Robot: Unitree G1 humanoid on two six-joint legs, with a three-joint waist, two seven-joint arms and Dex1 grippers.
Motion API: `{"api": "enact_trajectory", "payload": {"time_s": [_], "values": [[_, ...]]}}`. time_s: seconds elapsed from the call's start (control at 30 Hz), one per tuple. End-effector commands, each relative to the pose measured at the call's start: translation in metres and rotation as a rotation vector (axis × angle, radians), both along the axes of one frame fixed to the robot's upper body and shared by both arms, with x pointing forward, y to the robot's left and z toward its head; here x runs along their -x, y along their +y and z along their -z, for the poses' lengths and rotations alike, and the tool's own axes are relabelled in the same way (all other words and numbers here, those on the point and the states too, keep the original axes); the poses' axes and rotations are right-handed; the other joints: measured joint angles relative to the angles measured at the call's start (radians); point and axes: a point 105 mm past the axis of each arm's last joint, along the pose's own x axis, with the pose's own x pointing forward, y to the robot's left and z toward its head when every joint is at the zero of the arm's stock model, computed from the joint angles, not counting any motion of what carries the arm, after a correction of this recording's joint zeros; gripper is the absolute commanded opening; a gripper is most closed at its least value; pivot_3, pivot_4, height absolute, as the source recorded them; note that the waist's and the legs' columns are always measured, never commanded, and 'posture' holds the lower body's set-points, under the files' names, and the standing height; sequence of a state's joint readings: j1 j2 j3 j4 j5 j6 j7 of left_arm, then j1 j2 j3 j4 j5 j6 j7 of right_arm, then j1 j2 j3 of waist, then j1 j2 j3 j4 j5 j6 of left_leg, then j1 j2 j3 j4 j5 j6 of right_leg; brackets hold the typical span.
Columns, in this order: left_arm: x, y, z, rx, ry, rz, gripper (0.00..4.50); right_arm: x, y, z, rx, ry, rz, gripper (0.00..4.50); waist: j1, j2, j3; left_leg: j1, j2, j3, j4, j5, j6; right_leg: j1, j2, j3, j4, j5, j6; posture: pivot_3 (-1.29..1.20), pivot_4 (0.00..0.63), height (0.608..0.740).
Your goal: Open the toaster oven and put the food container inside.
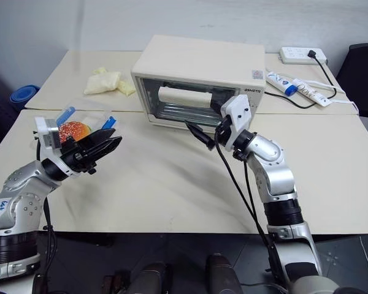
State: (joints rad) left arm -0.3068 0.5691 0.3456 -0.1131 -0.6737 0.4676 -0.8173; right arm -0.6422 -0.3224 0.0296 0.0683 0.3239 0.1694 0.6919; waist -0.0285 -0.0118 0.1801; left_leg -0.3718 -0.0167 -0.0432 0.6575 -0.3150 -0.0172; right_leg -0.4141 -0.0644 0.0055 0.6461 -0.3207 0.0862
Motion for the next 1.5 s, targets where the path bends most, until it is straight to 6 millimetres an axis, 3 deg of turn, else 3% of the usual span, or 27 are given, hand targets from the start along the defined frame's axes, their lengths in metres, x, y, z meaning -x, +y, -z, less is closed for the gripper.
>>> {"api": "enact_trajectory", "payload": {"time_s": [0.03, 0.2, 0.27, 0.43, 0.67, 0.93, 1.2, 1.33, 1.5], "values": [[0.005, 0.006, -0.019, 0.027, -0.073, -0.025, 2.00, 0.020, 0.008, -0.009, 0.036, -0.091, -0.072, 4.50, 0.001, 0.000, 0.000, 0.000, 0.000, 0.000, 0.000, 0.000, 0.000, 0.000, 0.000, 0.000, 0.000, 0.000, 0.000, 0.00, 0.150, 0.740], [0.006, 0.011, -0.028, 0.024, -0.101, -0.002, 2.00, 0.037, 0.009, 0.014, 0.116, -0.065, -0.134, 4.50, 0.000, 0.000, 0.000, 0.000, 0.000, 0.000, -0.002, 0.000, 0.000, 0.000, 0.000, 0.000, -0.001, 0.000, 0.000, 0.00, 0.150, 0.740], [0.000, 0.016, -0.033, 0.002, -0.113, -0.004, 1.43, 0.040, 0.009, 0.021, 0.139, -0.058, -0.141, 4.50, 0.001, 0.000, 0.000, 0.000, 0.000, 0.000, -0.002, 0.000, 0.000, 0.000, 0.000, 0.000, -0.002, 0.000, 0.000, 0.00, 0.150, 0.740], [-0.038, 0.026, -0.059, -0.007, -0.191, -0.090, 0.02, 0.039, 0.009, 0.024, 0.155, -0.059, -0.133, 4.50, 0.003, 0.000, 0.000, 0.001, 0.000, 0.000, -0.001, 0.000, -0.001, 0.000, 0.001, -0.001, 0.000, 0.000, 0.000, 0.00, 0.150, 0.740], [-0.082, -0.002, -0.063, -0.057, -0.185, -0.012, 0.02, 0.037, 0.010, 0.024, 0.174, -0.074, -0.133, 4.50, 0.000, 0.000, 0.000, 0.000, -0.001, 0.001, -0.001, 0.000, -0.001, 0.000, 0.001, -0.001, 0.002, 0.000, 0.000, 0.00, 0.150, 0.740], [-0.106, -0.029, -0.051, -0.119, -0.162, 0.043, 0.02, 0.038, 0.003, 0.027, 0.198, -0.089, -0.114, 4.50, 0.000, 0.000, 0.000, -0.002, -0.002, 0.002, -0.001, 0.000, 0.000, -0.003, 0.001, -0.001, 0.003, 0.000, 0.001, 0.00, 0.150, 0.740], [-0.094, -0.045, -0.032, -0.167, -0.112, 0.220, 0.02, 0.056, -0.016, 0.046, 0.214, -0.063, -0.065, 4.50, 0.007, 0.000, 0.000, -0.003, -0.003, 0.001, 0.002, 0.000, 0.000, -0.003, 0.000, -0.001, 0.007, 0.000, 0.001, 0.00, 0.150, 0.740], [-0.088, -0.046, -0.020, -0.237, -0.092, 0.257, 0.02, 0.075, -0.038, 0.058, 0.202, -0.039, -0.029, 4.50, 0.008, 0.000, 0.000, -0.003, -0.004, 0.001, 0.004, -0.001, 0.002, -0.002, 0.000, 0.000, 0.007, 0.001, 0.001, 0.00, 0.150, 0.740], [-0.085, -0.043, 0.002, -0.325, -0.065, 0.210, 0.02, 0.104, -0.081, 0.077, 0.205, 0.048, 0.076, 4.50, 0.012, -0.001, 0.000, -0.002, -0.003, 0.001, 0.004, -0.001, 0.002, -0.001, 0.000, 0.000, 0.007, 0.001, 0.001, 0.00, 0.150, 0.740]]}}
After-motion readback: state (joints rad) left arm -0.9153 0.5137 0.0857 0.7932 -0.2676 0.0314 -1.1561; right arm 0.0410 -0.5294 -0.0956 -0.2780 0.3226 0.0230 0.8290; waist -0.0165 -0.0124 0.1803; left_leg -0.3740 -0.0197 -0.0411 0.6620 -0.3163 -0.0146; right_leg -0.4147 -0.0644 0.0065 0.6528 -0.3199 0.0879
